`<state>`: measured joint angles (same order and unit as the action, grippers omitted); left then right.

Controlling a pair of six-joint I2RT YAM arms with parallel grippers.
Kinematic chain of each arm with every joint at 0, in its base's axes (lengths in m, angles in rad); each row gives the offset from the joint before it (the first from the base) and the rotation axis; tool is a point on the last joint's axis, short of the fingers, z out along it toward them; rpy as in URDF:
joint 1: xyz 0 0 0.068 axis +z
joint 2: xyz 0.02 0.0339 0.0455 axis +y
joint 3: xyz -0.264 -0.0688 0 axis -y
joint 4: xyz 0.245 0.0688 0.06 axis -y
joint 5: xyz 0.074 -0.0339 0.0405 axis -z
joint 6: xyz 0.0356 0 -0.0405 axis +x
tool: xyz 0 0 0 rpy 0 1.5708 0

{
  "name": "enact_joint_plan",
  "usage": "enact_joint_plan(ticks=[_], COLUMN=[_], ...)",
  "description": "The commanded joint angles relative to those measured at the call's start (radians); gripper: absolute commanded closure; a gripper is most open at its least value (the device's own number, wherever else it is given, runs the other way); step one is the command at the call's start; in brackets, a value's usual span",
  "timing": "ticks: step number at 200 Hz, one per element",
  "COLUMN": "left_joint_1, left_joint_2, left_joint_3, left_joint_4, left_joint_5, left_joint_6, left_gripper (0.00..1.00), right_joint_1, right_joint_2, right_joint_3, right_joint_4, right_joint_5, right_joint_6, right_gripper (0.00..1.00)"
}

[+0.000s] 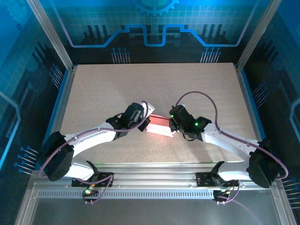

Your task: Fold the paper box

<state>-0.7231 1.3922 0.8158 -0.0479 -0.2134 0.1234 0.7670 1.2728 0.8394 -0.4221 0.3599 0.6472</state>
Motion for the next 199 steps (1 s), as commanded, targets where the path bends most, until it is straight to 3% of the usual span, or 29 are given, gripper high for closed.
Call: enact_joint_plan(ticks=[1,70,199], left_joint_1=[-0.01,-0.009,-0.006], left_joint_2=[-0.004,0.048,0.116], left_joint_3=[0.05,0.184,0.337], left_joint_4=[-0.057,-0.269,-0.44], left_joint_5=[0.007,0.058,0.069], left_joint_6=[-0.108,-0.18,-0.29], left_gripper=[1.0,1.0,1.0], right_joint_1=[0.017,0.022,0.091], right_joint_2=[0.025,0.034,0.116], right_joint_3=[-0.027,-0.034,0.008], right_joint_4=[-0.061,-0.06,-0.125], right_joint_5=[-0.018,-0.008,0.11], right_joint_6=[0.017,0.0,-0.05], right_gripper=[0.78,0.79,0.8])
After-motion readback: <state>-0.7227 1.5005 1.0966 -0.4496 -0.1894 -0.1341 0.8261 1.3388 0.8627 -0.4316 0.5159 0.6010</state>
